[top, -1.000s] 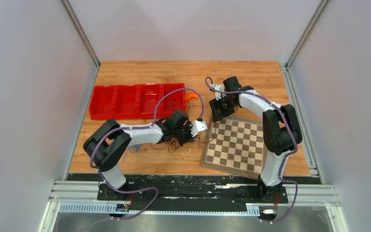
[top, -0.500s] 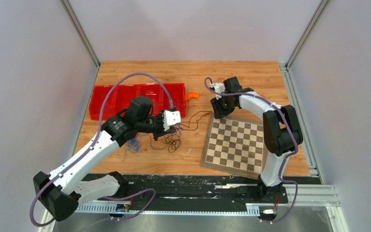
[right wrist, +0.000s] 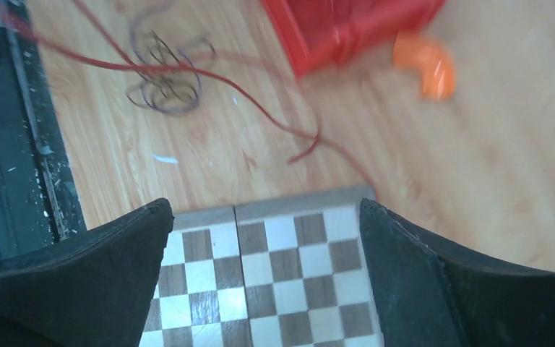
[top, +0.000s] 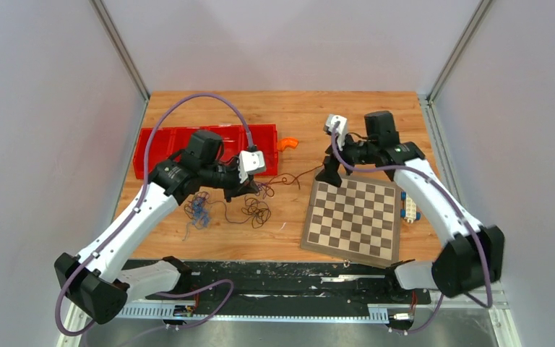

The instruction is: Untangle the cables

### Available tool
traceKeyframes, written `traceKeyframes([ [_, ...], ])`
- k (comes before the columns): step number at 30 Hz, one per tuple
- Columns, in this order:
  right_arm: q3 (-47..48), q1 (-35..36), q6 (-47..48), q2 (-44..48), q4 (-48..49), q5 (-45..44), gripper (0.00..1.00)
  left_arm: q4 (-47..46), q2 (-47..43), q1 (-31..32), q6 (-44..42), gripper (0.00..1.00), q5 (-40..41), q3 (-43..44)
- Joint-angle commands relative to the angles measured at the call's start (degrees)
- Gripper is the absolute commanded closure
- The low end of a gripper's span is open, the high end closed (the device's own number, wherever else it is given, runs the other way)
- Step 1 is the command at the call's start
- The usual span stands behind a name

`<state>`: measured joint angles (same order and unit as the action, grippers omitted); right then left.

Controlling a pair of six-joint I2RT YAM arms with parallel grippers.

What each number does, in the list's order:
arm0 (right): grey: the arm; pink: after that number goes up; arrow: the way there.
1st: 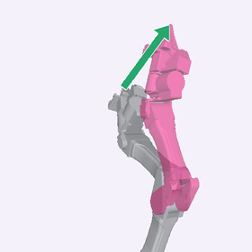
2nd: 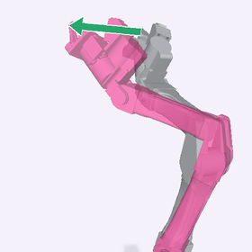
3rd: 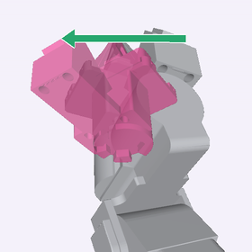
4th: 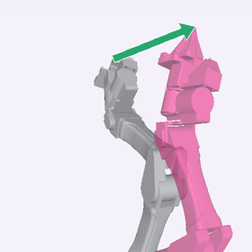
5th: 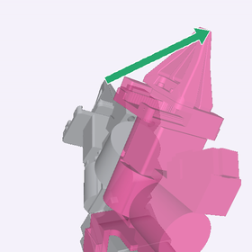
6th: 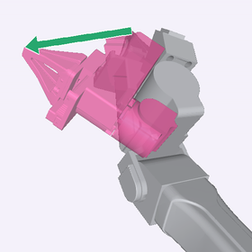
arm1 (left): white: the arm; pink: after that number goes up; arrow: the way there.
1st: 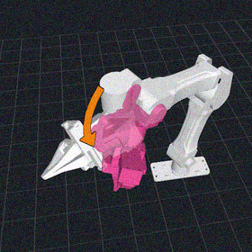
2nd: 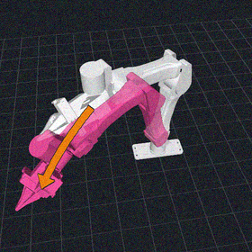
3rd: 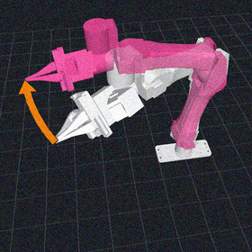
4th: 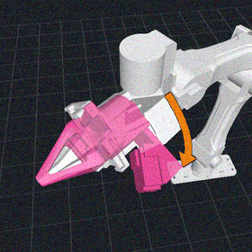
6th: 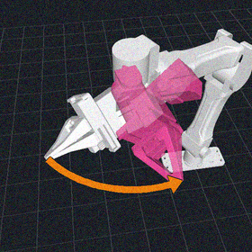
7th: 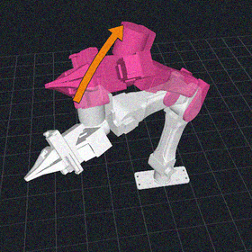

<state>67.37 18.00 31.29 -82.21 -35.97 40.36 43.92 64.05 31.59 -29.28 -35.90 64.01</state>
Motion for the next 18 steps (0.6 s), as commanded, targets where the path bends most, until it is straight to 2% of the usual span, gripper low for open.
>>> traceKeyframes([
  [1,-3.5,2.2,8.0,9.4,5.7,14.7,0.00,-0.6,1.0,-1.1,2.0,1.00,-4.7,3.8],
  [6,-5.8,11.8,4.2,11.1,17.9,14.7,0.00,-1.0,2.0,-1.1,2.8,1.00,-5.8,5.2],
  [10,-6.5,19.4,8.4,8.7,23.0,8.0,0.00,0.1,2.4,-1.1,2.2,1.00,-6.8,6.1],
  [13,-6.9,20.4,10.6,6.4,26.8,5.8,0.11,1.0,2.3,-1.0,1.8,1.00,-7.2,6.7],
  [14,-6.8,20.6,11.3,5.7,27.2,4.7,0.20,1.5,2.2,-1.0,1.7,1.00,-7.3,6.8],
  [16,-6.7,20.8,11.6,4.7,28.7,3.0,0.48,2.4,1.9,-1.0,1.7,1.00,-7.8,6.9],
  [18,-5.8,20.7,10.2,3.8,30.1,-1.0,0.95,4.2,1.3,-1.0,1.4,1.00,-8.6,6.9],
])
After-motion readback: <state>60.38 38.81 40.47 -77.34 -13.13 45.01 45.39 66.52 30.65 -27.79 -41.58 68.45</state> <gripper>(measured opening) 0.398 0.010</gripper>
